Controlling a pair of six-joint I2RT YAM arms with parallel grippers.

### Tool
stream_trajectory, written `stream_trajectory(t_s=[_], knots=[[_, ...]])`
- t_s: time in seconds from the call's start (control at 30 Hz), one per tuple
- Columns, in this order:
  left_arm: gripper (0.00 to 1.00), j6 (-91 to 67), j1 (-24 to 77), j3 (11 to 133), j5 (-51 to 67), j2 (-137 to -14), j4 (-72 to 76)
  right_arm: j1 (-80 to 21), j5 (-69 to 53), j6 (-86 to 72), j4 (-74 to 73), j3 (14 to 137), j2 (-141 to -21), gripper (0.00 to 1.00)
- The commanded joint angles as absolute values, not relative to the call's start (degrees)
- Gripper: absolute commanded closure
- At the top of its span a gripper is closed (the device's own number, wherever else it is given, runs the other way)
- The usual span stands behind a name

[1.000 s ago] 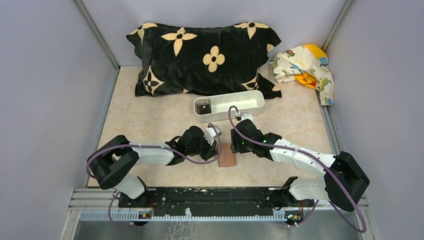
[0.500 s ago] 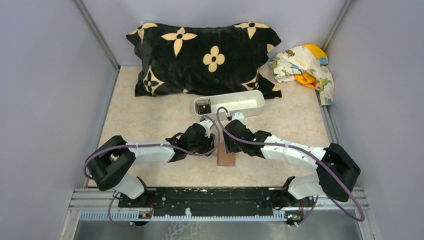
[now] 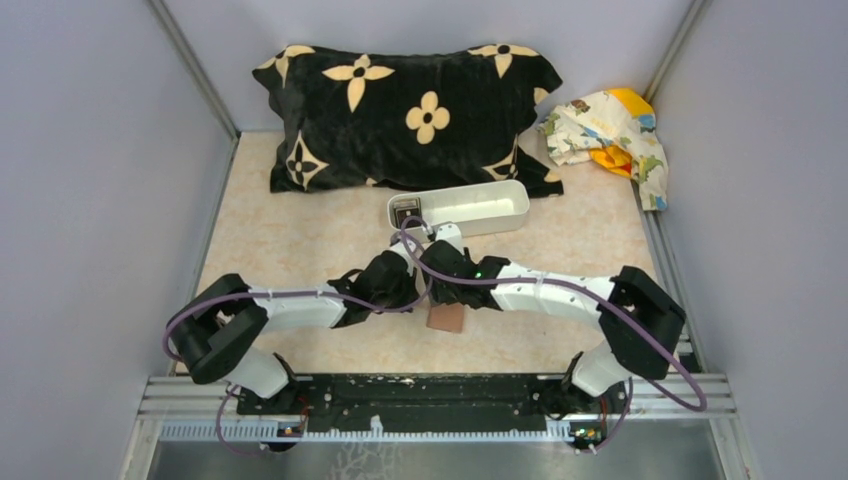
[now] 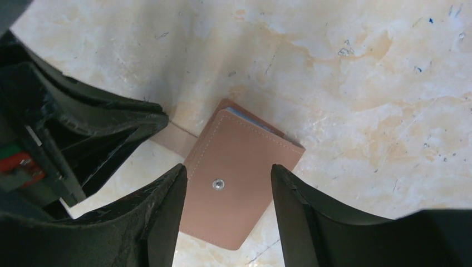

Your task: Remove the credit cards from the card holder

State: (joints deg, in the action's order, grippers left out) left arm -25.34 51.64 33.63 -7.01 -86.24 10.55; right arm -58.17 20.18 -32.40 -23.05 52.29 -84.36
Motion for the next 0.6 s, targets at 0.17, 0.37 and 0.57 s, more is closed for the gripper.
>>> stream_trajectory(t_s=[0.17,0.37,0.57], knots=[[1.0,-29.86,51.76,29.58,-7.19,-82.16,12.73,-58.87,26.78,-38.0,-28.21,61.33,-91.17,0.43],[1.0,-32.99,51.76,26.72,-5.94,-79.53,15.47,-58.8,25.12,-38.94,-25.76,61.5,-91.78,0.49],[0.81,-35.76,51.71,25.98,-2.79,-77.96,18.75,-58.71,24.84,-40.42,-17.96,52.33,-82.18,0.58]])
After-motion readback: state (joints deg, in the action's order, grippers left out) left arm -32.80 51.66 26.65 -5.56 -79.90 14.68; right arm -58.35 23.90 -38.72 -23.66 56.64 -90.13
